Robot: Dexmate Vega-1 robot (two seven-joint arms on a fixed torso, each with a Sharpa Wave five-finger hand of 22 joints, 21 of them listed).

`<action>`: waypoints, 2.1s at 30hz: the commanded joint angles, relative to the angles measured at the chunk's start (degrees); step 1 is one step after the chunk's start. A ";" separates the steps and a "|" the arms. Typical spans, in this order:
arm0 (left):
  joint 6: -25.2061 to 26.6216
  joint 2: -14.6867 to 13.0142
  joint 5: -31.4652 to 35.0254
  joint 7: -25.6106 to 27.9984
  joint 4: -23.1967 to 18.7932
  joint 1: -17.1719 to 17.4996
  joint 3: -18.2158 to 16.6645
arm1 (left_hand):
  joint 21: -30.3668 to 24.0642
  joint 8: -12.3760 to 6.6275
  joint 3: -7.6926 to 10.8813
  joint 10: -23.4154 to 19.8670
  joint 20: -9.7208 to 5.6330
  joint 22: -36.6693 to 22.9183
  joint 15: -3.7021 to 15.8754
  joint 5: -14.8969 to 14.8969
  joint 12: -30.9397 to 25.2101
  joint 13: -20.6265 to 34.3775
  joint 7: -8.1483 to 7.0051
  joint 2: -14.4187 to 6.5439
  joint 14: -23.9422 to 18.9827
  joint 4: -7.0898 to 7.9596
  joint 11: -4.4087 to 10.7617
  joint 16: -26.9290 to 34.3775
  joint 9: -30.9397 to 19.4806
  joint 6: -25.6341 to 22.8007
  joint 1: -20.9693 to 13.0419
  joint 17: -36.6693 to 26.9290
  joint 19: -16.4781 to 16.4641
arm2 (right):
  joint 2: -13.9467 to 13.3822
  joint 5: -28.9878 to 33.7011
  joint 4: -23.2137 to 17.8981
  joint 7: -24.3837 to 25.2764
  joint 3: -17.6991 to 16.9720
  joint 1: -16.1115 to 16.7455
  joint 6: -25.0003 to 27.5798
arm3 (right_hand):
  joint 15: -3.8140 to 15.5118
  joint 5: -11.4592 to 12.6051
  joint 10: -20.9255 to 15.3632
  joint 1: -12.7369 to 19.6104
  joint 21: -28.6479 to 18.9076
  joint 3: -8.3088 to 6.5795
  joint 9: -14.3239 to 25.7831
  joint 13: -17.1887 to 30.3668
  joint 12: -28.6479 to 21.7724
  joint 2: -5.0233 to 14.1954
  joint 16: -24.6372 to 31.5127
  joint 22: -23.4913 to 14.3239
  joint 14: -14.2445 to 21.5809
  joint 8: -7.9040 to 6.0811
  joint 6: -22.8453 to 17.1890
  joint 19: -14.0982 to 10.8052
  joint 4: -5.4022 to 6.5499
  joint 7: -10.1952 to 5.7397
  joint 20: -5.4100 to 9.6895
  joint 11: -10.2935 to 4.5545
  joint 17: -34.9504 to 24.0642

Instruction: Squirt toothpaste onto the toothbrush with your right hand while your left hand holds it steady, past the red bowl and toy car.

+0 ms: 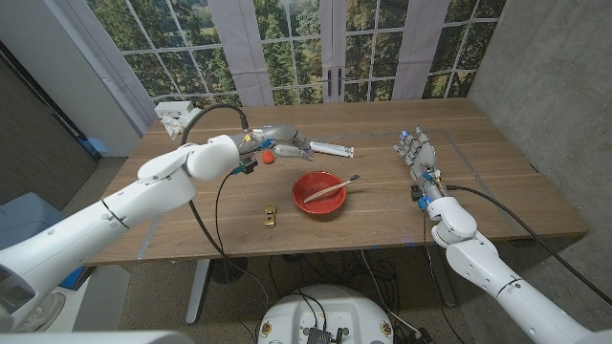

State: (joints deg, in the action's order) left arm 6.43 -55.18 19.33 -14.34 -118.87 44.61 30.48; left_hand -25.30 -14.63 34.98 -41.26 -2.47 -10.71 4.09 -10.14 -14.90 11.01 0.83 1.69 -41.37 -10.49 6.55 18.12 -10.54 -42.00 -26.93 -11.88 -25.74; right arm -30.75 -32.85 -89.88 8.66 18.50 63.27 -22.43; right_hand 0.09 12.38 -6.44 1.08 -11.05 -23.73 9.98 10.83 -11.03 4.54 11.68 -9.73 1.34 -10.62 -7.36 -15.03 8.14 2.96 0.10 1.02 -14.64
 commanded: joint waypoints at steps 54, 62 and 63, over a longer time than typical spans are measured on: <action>2.51 9.32 14.98 -18.23 5.45 -12.06 13.54 | 5.33 2.83 -8.85 -0.65 2.95 0.03 4.70 -0.24 1.94 1.99 -4.51 -1.06 16.08 1.34 4.85 -6.16 -0.76 -1.37 -14.99 0.63 10.31 | 0.09 -1.59 -0.02 -0.68 -2.65 5.08 -4.74 | -0.63 -0.34 -1.30 0.05 -0.22 0.24 0.25 0.33 -0.45 1.40 0.54 -0.13 0.56 -0.39 -1.27 -0.48 -0.15 0.32 -0.46 0.79 0.41; 1.66 10.70 13.74 -20.35 8.15 -13.91 14.75 | 5.84 3.07 -9.46 0.49 3.20 0.08 4.02 -0.29 2.48 1.92 -3.88 -1.68 16.89 1.70 4.10 -6.46 -0.78 -0.62 -14.77 0.83 10.77 | 0.16 -1.63 0.49 -1.02 -2.94 5.19 -5.56 | -0.66 -0.35 -1.32 0.03 -0.22 0.27 0.26 0.33 -0.43 1.37 0.52 -0.14 0.54 -0.36 -1.28 -0.52 -0.15 0.39 -0.57 0.76 0.47; 1.70 10.83 13.78 -20.46 8.34 -14.04 14.92 | 5.97 3.06 -9.58 0.68 3.31 0.08 3.89 -0.29 2.56 1.91 -3.87 -1.69 17.05 1.76 4.12 -6.53 -0.78 -0.60 -14.67 0.85 10.99 | 0.15 -1.66 0.51 -1.02 -2.98 5.20 -5.56 | -0.66 -0.36 -1.34 0.03 -0.22 0.27 0.26 0.34 -0.43 1.37 0.53 -0.14 0.56 -0.36 -1.29 -0.53 -0.15 0.39 -0.57 0.75 0.47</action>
State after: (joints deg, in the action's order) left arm 9.23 -46.18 33.90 -32.34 -113.50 32.80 43.64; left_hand -19.52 -11.63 25.70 -40.89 0.78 -10.66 2.59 -10.40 -12.41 12.77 -3.28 0.44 -24.65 -8.79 10.74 12.01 -11.07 -42.73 -41.50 -10.91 -15.29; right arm -30.83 -34.18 -90.05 8.02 15.89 68.24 -27.09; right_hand -0.32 11.97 -7.16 1.08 -11.05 -23.55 9.98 11.07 -11.25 4.54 11.92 -9.73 1.75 -10.62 -8.29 -15.24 7.96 3.26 -0.11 1.74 -14.10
